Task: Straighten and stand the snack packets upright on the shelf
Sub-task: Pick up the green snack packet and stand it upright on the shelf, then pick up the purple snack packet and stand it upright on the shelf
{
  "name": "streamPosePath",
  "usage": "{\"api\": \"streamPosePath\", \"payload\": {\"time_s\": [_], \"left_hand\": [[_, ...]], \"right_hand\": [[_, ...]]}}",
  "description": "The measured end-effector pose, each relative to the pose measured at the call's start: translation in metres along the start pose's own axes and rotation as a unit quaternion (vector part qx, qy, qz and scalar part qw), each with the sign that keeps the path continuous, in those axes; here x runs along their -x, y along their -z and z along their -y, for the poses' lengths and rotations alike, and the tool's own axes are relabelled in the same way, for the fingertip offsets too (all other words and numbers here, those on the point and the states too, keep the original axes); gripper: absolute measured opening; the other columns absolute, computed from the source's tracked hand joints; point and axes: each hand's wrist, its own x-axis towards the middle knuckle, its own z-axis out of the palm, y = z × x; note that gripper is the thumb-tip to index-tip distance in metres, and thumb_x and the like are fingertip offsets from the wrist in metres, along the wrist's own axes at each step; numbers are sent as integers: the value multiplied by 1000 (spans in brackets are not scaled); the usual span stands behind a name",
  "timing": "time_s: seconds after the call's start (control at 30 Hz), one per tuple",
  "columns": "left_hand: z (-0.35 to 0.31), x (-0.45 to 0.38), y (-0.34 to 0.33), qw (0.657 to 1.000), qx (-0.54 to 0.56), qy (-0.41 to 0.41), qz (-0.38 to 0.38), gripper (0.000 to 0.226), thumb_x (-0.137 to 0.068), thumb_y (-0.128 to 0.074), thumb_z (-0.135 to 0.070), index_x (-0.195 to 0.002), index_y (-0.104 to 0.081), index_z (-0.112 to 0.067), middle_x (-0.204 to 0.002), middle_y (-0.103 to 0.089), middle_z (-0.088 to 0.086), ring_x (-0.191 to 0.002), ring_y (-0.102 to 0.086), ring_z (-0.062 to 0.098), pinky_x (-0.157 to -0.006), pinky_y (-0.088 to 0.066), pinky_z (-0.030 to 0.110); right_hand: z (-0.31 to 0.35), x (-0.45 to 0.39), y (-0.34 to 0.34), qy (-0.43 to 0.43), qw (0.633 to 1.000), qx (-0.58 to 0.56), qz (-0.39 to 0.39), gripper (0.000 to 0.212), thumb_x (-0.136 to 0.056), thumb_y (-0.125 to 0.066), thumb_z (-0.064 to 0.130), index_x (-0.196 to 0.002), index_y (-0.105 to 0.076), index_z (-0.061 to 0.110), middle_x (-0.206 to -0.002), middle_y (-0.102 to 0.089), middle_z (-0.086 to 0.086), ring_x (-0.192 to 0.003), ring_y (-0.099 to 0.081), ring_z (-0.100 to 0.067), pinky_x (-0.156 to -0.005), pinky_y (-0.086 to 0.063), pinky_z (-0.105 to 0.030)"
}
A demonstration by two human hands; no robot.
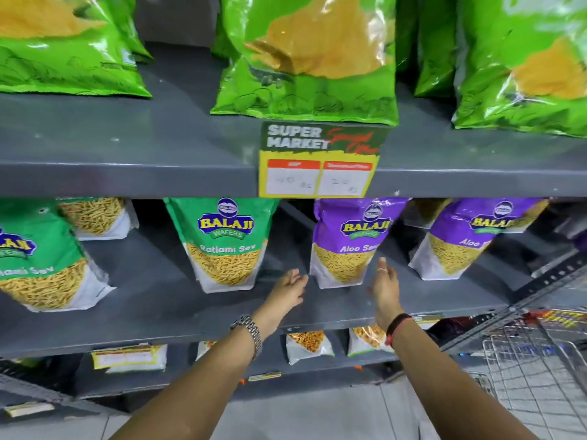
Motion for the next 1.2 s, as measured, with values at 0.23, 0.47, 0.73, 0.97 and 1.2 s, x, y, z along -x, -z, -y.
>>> {"api": "streamPosePath", "payload": {"time_s": [0.23,0.47,0.73,0.97,1.2], "left_hand": [[-2,-26,-50,989,-129,-62,-28,51,-81,-48,-4,-125,-53,-30,-113,-63,-7,-96,-53,8,-85,-41,26],[-7,-40,-87,987,-143,-41,-65,63,-71,-46,-5,-129,-51,-30,-126,-63,-2,-117,-57,19,-104,-45,40],[-3,-52,-119,989,-126,-21,-76,50,-84,-48,-5,-129,-48,-27,-128,-58,-2,-118,-54,20,-97,-43,33],[29,-48,-161,953,-83,-32,-290,33,-80,-46,-18,-104,-53,4,-110,-60,33,-97,-60,44,-88,-49,53],[17,-36,-243,998,-10,17,-57,26,-91,-37,5,-95,-50,-17,-79,-47,-4,-65,-44,7,-57,-43,15]], "right_hand": [[2,-5,11,28,994,11,106,32,-97,-31,37,-95,-59,22,-89,-59,2,-81,-51,-11,-72,-40,-27],[2,-37,43,23,992,8,124,33,-95,-34,41,-100,-58,18,-97,-60,-5,-90,-51,-19,-83,-40,-32],[12,-62,72,27,983,37,176,32,-94,-34,45,-99,-56,22,-107,-60,-4,-104,-55,-21,-100,-41,-40],[-11,-75,127,48,990,81,101,35,-95,-39,34,-109,-58,9,-102,-62,-10,-103,-57,-30,-93,-42,-40],[23,-118,200,56,998,14,-32,37,-96,-38,25,-124,-46,3,-113,-52,-7,-109,-49,-22,-85,-31,-25]]}}
